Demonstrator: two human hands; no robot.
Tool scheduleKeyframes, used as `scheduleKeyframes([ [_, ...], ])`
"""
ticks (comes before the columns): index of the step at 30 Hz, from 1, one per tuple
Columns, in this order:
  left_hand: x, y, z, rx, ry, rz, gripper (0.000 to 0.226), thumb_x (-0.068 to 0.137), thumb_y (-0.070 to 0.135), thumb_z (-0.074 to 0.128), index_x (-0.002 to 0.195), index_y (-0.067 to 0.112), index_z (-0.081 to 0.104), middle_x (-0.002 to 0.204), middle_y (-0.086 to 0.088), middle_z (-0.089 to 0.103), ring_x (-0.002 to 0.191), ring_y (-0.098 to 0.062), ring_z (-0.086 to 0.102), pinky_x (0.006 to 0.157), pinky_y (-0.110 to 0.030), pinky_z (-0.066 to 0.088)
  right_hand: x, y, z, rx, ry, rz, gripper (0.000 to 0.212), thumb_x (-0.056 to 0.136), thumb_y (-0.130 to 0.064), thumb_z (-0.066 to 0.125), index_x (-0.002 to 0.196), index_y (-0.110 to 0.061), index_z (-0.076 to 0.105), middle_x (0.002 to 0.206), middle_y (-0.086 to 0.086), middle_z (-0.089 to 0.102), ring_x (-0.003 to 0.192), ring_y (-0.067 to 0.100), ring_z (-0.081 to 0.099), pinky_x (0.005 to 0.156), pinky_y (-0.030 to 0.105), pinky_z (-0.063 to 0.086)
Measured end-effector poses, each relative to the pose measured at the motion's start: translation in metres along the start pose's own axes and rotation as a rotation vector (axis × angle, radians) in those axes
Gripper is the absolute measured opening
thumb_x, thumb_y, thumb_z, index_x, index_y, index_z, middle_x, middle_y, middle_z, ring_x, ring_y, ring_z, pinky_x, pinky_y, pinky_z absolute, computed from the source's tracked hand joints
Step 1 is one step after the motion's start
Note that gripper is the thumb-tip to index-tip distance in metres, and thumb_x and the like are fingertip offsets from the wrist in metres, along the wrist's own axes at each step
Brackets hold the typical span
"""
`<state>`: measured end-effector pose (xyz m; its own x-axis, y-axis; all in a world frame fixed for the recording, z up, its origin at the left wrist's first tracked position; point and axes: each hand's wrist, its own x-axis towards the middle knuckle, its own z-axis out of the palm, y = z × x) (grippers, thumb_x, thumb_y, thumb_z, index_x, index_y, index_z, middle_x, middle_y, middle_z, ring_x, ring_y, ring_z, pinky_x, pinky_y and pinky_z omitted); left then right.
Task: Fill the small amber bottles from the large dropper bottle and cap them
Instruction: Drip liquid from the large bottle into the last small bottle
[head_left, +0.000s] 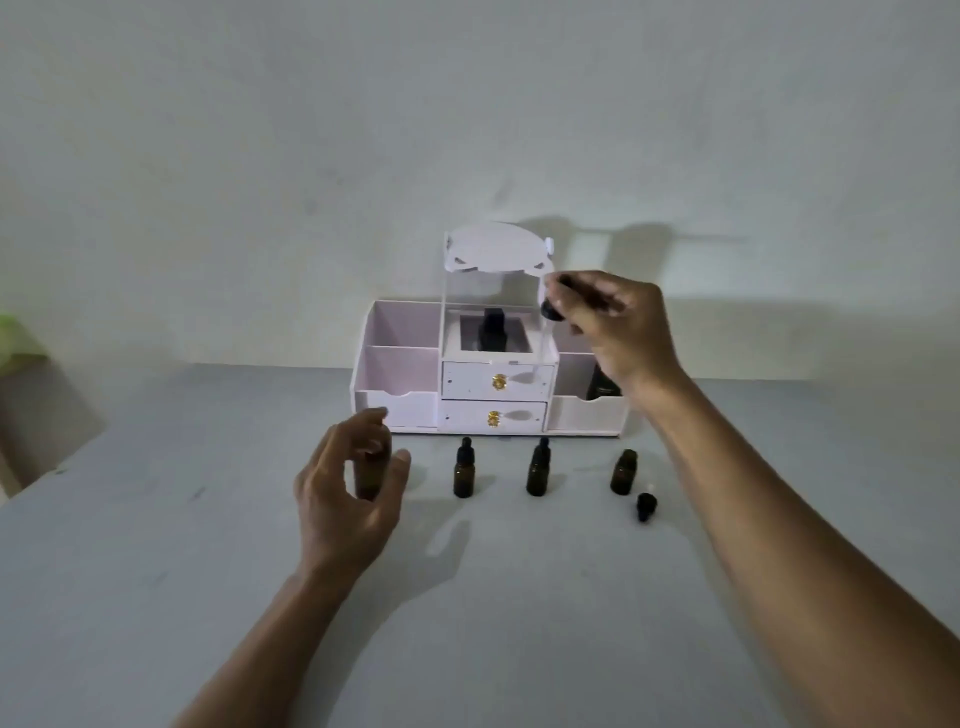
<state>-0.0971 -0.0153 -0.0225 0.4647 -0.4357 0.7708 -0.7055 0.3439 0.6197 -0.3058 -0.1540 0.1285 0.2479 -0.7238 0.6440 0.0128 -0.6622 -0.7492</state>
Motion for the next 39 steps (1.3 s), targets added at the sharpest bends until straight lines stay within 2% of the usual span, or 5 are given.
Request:
scheduleKeyframes([
  [5, -0.025, 0.050, 0.048, -0.199, -0.221, 0.011, 0.030, 0.083, 0.014, 0.072, 0.112, 0.018, 0.070, 0.092, 0.008, 0.072, 0.084, -0.013, 0.069, 0.073, -0.023, 0.055, -0.017, 0.039, -0.076, -0.132, 0.104, 0.092, 0.014, 0.086, -0.017, 0.076, 0.097, -0.009, 0.078, 0.083, 0.001, 0.077, 0.077, 0.010, 0.072, 0.077, 0.021, 0.055],
  [12, -0.049, 0.086, 0.130, -0.287, -0.646, -0.283, 0.048, 0.089, 0.028, 0.075, 0.135, 0.029, 0.060, 0.125, 0.011, 0.067, 0.110, -0.002, 0.064, 0.095, -0.020, 0.054, -0.041, 0.072, -0.102, -0.137, 0.200, 0.179, 0.016, 0.084, -0.015, 0.078, 0.098, -0.007, 0.077, 0.084, 0.001, 0.076, 0.074, 0.002, 0.072, 0.073, 0.014, 0.054],
  [21, -0.047, 0.066, 0.205, -0.214, -0.612, -0.567, 0.066, 0.087, 0.032, 0.077, 0.145, 0.012, 0.052, 0.141, -0.004, 0.060, 0.121, -0.016, 0.061, 0.097, -0.021, 0.044, -0.035, 0.087, -0.099, -0.145, 0.278, 0.209, 0.018, 0.081, -0.017, 0.080, 0.094, -0.005, 0.078, 0.083, 0.006, 0.077, 0.082, 0.021, 0.076, 0.085, 0.032, 0.060],
  [29, -0.042, 0.059, 0.224, -0.196, -0.613, -0.571, 0.064, 0.080, 0.030, 0.083, 0.137, 0.014, 0.061, 0.124, -0.005, 0.071, 0.111, -0.015, 0.067, 0.106, -0.037, 0.051, -0.034, 0.093, -0.096, -0.148, 0.281, 0.220, 0.016, 0.081, -0.016, 0.080, 0.092, -0.005, 0.078, 0.083, 0.007, 0.077, 0.083, 0.026, 0.076, 0.088, 0.038, 0.060],
  [39, -0.043, 0.059, 0.229, -0.172, -0.578, -0.509, 0.040, 0.083, 0.024, 0.080, 0.121, 0.015, 0.073, 0.110, -0.002, 0.077, 0.103, -0.010, 0.071, 0.103, -0.030, 0.052, -0.032, 0.097, -0.092, -0.184, 0.286, 0.219, 0.012, 0.082, -0.014, 0.079, 0.089, -0.004, 0.078, 0.081, 0.007, 0.076, 0.083, 0.027, 0.075, 0.085, 0.035, 0.061],
])
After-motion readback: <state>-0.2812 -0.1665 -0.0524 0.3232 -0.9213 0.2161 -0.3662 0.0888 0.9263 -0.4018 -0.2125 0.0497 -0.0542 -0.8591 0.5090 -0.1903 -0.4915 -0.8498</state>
